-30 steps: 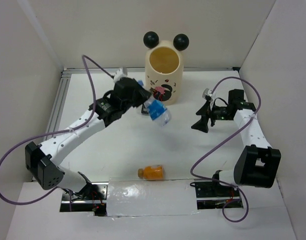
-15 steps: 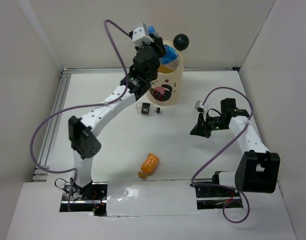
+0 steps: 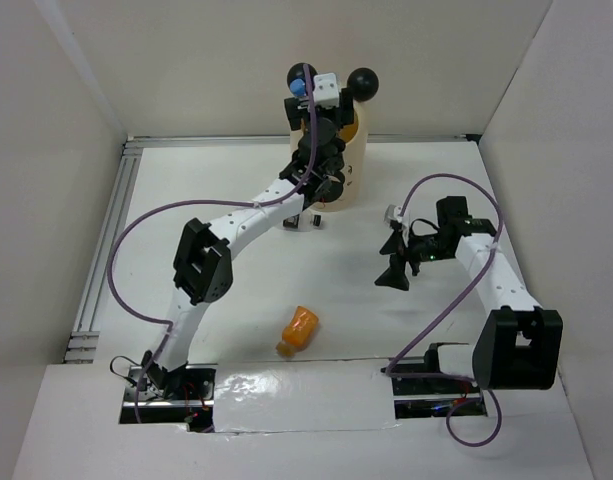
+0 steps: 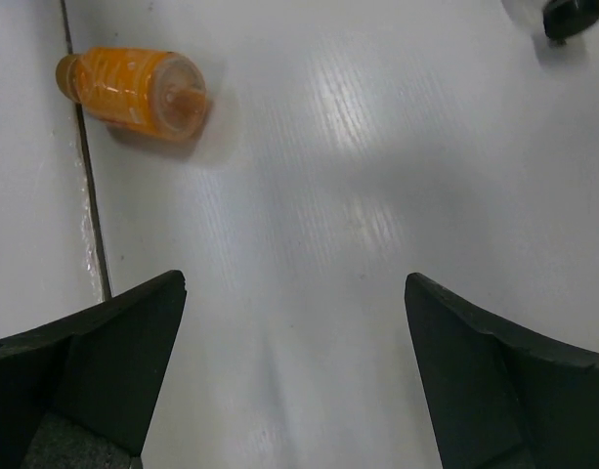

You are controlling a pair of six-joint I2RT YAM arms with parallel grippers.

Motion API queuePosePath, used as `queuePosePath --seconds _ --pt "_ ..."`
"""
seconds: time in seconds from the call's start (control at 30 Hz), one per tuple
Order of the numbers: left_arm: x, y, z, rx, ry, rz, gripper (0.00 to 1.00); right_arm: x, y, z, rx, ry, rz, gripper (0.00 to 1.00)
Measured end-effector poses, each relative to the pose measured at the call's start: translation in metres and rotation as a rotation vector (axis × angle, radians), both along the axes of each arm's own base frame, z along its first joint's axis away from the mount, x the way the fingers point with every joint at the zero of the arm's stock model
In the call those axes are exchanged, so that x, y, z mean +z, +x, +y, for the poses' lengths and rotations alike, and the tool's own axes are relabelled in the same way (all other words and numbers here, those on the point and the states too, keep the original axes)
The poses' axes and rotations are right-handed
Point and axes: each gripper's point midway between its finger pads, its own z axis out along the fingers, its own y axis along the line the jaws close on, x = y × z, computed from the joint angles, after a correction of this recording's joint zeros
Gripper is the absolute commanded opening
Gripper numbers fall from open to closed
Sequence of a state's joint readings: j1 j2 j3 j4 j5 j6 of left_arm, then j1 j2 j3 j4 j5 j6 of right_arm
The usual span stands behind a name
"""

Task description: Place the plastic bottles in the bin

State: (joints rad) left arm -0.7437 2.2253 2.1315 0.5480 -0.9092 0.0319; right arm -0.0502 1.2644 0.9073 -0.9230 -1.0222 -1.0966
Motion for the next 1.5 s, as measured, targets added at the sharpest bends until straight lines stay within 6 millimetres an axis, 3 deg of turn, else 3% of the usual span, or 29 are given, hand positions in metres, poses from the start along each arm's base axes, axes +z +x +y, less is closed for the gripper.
queuePosePath --seconds 0.1,0.17,0.27,0.33,0.37,0.4,0.43,0.47,0.53,0.6,0.67,0.73,0.87,0.97,1.07,1.1,1.13,1.2,1.27,1.37,1.47,1.5 --pt "0.01 -0.011 0.003 -0.002 0.018 0.0 1.0 0.003 -0.006 0.015 0.11 0.001 -0.07 1.0" --pt "0.024 -0.029 0.003 -0.013 0.041 -0.007 1.0 0.006 -0.012 0.032 0.229 0.005 -0.153 1.0" --pt "0.054 -0.08 0.005 -0.042 0.071 -0.023 1.0 0.009 -0.022 0.055 0.405 0.02 -0.294 1.0" --pt "0.073 -0.125 0.016 -0.073 0.061 -0.022 0.98 0.011 -0.028 0.072 0.505 0.032 -0.375 0.99" --pt "0.077 -0.148 0.029 -0.088 0.056 -0.007 0.94 0.01 -0.032 0.082 0.565 0.033 -0.415 0.98" --pt "0.068 -0.151 0.034 -0.076 0.073 0.031 0.8 0.01 -0.039 0.094 0.631 0.038 -0.45 0.98" --pt "0.079 -0.18 0.066 -0.093 0.016 0.027 0.76 0.008 -0.045 0.104 0.692 0.036 -0.476 0.96" --pt "0.075 -0.194 0.091 -0.095 -0.019 0.048 0.74 0.005 -0.052 0.116 0.759 0.034 -0.5 0.96" --pt "0.049 -0.22 0.149 -0.05 -0.095 0.117 0.77 -0.004 -0.066 0.136 0.882 0.024 -0.53 0.96" --pt "0.007 -0.249 0.205 0.024 -0.168 0.208 0.85 -0.017 -0.082 0.152 0.993 0.004 -0.547 0.96" --pt "-0.031 -0.276 0.232 0.037 -0.231 0.283 0.98 -0.029 -0.099 0.164 1.094 -0.023 -0.559 0.96" --pt "-0.066 -0.297 0.246 0.041 -0.282 0.361 1.0 -0.038 -0.114 0.177 1.185 -0.053 -0.568 0.96" --pt "-0.129 -0.325 0.262 0.076 -0.334 0.521 1.0 -0.056 -0.13 0.198 1.297 -0.125 -0.577 0.95" --pt "-0.151 -0.337 0.265 0.094 -0.359 0.594 1.0 -0.074 -0.135 0.203 1.314 -0.203 -0.546 0.93" --pt "-0.16 -0.343 0.265 0.096 -0.387 0.63 1.0 -0.095 -0.131 0.209 1.285 -0.293 -0.527 0.84" --pt "-0.161 -0.344 0.264 0.097 -0.401 0.636 1.0 -0.102 -0.127 0.21 1.268 -0.326 -0.527 0.79" --pt "-0.163 -0.345 0.263 0.094 -0.406 0.645 1.0 -0.108 -0.123 0.21 1.252 -0.354 -0.524 0.61" --pt "-0.165 -0.346 0.26 0.087 -0.424 0.656 1.0 -0.115 -0.119 0.211 1.223 -0.388 -0.52 0.42" --pt "-0.169 -0.346 0.257 0.077 -0.431 0.667 1.0 -0.115 -0.112 0.213 1.182 -0.41 -0.527 0.25" --pt "-0.177 -0.346 0.253 0.07 -0.427 0.69 1.0 -0.11 -0.104 0.213 1.146 -0.432 -0.515 0.15" --pt "-0.182 -0.343 0.247 0.059 -0.425 0.702 1.0 -0.084 -0.081 0.222 1.057 -0.419 -0.518 0.13" --pt "-0.182 -0.341 0.244 0.053 -0.429 0.701 1.0 -0.063 -0.062 0.231 0.998 -0.399 -0.539 0.13"
